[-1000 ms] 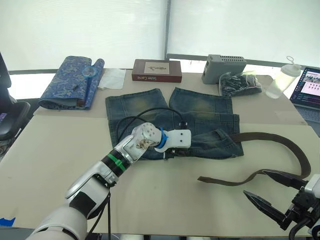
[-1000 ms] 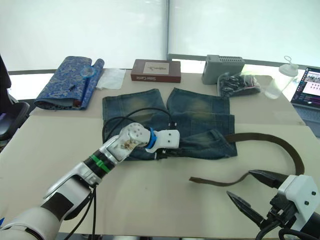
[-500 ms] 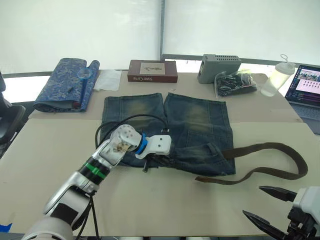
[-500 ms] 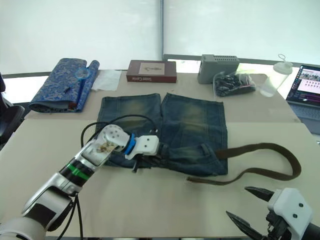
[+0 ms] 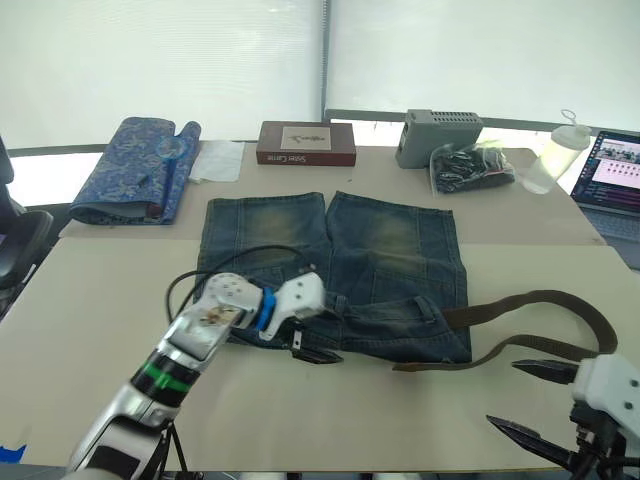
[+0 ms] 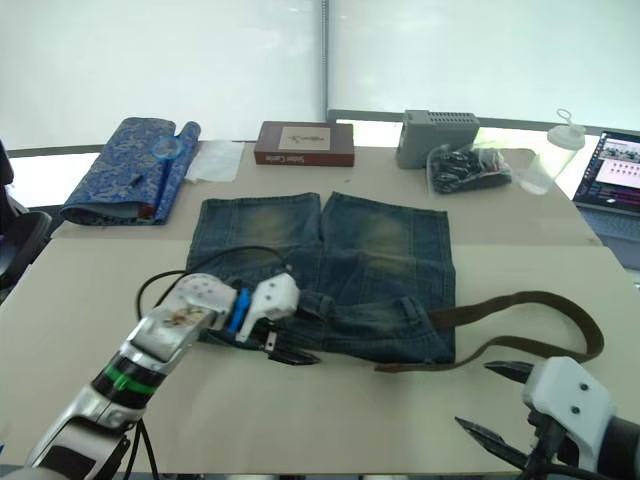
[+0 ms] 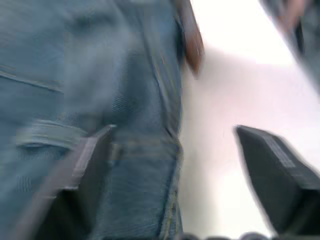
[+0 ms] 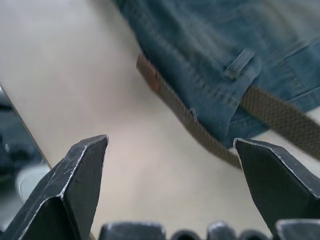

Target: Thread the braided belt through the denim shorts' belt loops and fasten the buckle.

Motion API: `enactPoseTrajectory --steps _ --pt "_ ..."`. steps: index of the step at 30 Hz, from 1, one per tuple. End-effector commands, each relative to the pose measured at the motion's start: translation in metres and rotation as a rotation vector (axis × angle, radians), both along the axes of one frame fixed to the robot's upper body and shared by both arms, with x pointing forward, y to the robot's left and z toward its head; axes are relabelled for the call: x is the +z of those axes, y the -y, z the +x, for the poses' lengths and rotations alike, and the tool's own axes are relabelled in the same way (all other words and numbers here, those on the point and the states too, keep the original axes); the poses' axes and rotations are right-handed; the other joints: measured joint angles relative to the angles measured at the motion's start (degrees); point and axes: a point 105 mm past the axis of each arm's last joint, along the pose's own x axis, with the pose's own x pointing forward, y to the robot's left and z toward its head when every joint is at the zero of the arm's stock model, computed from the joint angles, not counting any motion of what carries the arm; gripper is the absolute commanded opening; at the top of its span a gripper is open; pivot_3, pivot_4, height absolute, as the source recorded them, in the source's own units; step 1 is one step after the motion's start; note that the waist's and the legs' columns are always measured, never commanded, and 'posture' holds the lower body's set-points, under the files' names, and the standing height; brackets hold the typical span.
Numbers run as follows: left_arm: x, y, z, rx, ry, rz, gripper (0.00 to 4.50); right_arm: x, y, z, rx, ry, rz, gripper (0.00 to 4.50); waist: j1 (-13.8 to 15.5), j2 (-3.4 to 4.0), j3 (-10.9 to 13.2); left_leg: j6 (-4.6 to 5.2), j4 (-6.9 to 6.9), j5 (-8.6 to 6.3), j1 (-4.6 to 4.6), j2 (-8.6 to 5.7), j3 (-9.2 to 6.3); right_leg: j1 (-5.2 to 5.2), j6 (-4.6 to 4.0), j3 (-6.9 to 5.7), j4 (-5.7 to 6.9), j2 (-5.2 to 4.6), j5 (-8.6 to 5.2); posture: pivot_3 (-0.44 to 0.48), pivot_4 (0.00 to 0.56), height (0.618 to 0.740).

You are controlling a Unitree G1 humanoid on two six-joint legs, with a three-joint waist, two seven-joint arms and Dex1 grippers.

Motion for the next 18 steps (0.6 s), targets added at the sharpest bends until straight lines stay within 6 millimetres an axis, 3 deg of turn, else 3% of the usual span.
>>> enactPoseTrajectory --steps 1,6,10,11,18 --pt "0.021 -0.013 -0.016 -0.027 0.014 -0.036 4.25 -0.010 0.005 0.016 0.008 -0.072 -0.037 4.50 0.19 -0.01 0.01 -0.04 0.00 -0.02 0.02 -0.01 -0.01 0.05 -0.02 -0.01 -0.01 0.02 0.00 0.000 0.150 0.740" --pt "0.021 -0.007 -0.030 -0.041 0.033 -0.046 4.25 -0.027 0.013 0.047 0.078 -0.091 -0.179 4.50 1.16 -0.01 0.06 0.01 0.08 -0.05 0.06 -0.12 0.02 0.13 0.07 -0.04 -0.08 0.01 -0.08 0.000 0.150 0.740" --pt "0.020 -0.004 -0.032 -0.024 0.065 -0.059 4.25 -0.039 0.021 0.057 0.108 -0.142 -0.249 4.50 1.43 -0.04 0.07 0.10 0.21 -0.10 -0.10 -0.15 0.03 0.10 0.00 -0.01 -0.09 0.00 -0.03 0.000 0.150 0.740" --pt "0.021 -0.003 -0.032 -0.014 0.070 -0.068 4.31 -0.043 0.024 0.057 0.127 -0.164 -0.280 3.97 1.48 -0.04 0.07 0.10 0.20 -0.10 -0.10 -0.14 0.04 0.08 0.00 0.00 -0.08 0.01 -0.03 0.000 0.150 0.740" --pt "0.022 0.003 -0.029 -0.015 0.062 -0.100 4.31 -0.046 0.030 0.057 0.182 -0.195 -0.301 1.54 1.65 -0.04 0.07 0.07 0.22 -0.08 -0.10 -0.12 0.06 0.09 0.05 -0.03 -0.04 0.06 -0.04 0.000 0.150 0.740"
